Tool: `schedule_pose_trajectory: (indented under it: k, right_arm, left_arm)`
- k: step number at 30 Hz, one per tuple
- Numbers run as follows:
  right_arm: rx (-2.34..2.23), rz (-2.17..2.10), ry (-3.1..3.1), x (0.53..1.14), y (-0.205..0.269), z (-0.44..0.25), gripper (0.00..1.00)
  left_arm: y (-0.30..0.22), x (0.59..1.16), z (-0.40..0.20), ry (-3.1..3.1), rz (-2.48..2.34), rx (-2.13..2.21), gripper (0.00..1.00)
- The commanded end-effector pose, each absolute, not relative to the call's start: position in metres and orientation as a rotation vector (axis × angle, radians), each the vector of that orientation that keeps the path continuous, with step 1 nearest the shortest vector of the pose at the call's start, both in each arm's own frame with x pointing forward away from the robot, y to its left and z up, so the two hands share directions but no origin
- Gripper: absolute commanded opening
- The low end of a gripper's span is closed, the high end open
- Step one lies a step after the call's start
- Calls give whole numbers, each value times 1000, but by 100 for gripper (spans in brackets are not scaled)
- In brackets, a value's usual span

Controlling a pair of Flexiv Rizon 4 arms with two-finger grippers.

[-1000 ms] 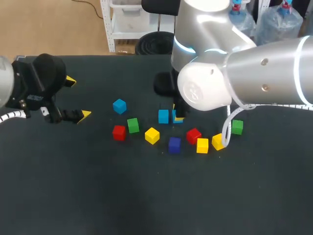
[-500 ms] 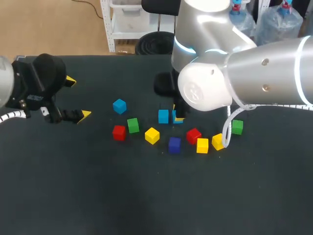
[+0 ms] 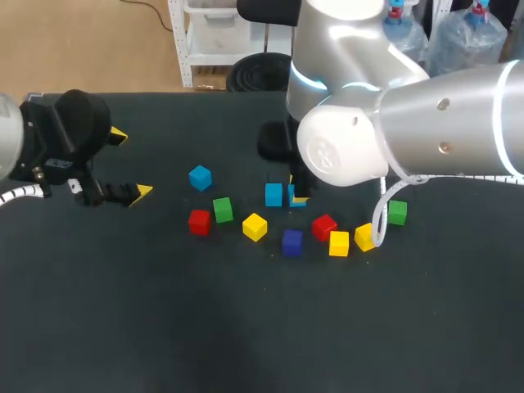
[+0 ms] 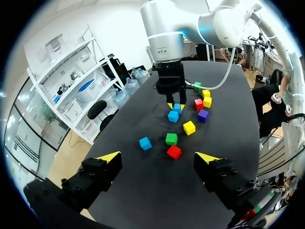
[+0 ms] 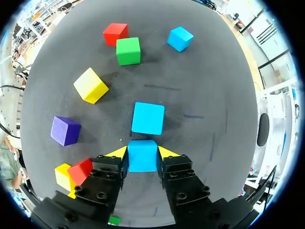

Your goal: Place the blue cubes, place green cubes on the blue cubes, place the yellow cubes on the green cubes, then place the red cubes on the yellow cubes, and place purple cube on the red cubes.

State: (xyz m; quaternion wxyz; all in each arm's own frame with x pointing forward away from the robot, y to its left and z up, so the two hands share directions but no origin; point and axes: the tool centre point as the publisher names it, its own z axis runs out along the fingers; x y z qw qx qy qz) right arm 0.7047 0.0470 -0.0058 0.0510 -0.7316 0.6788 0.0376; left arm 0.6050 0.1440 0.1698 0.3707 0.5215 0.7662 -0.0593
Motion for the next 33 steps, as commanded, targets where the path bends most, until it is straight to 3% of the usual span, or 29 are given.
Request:
schedule_pose_trajectory:
  k: [1,5,8,18,22,33]
  right_arm:
    - [-2227,113,2065,704,47,-6,33]
    - [-2228,113,2065,704,47,-6,45]
    - [-2227,113,2065,705,47,-6,49]
    - [-2223,109,2069,706,46,-6,49]
    - [-2221,111,2066,706,46,-4,99]
    - [-2179,108,2070,711,32,10,100]
  left_arm:
    - [145,605,170,1965,-154,1340,100]
    - [145,605,170,1965,-154,1340,100]
    - [145,605,170,1965,-154,1340,100]
    - [145,605,170,1965,-154,1340,100]
    - [145,605,170,1965,-154,1340,100]
    - [145,605,170,1965,-154,1340,100]
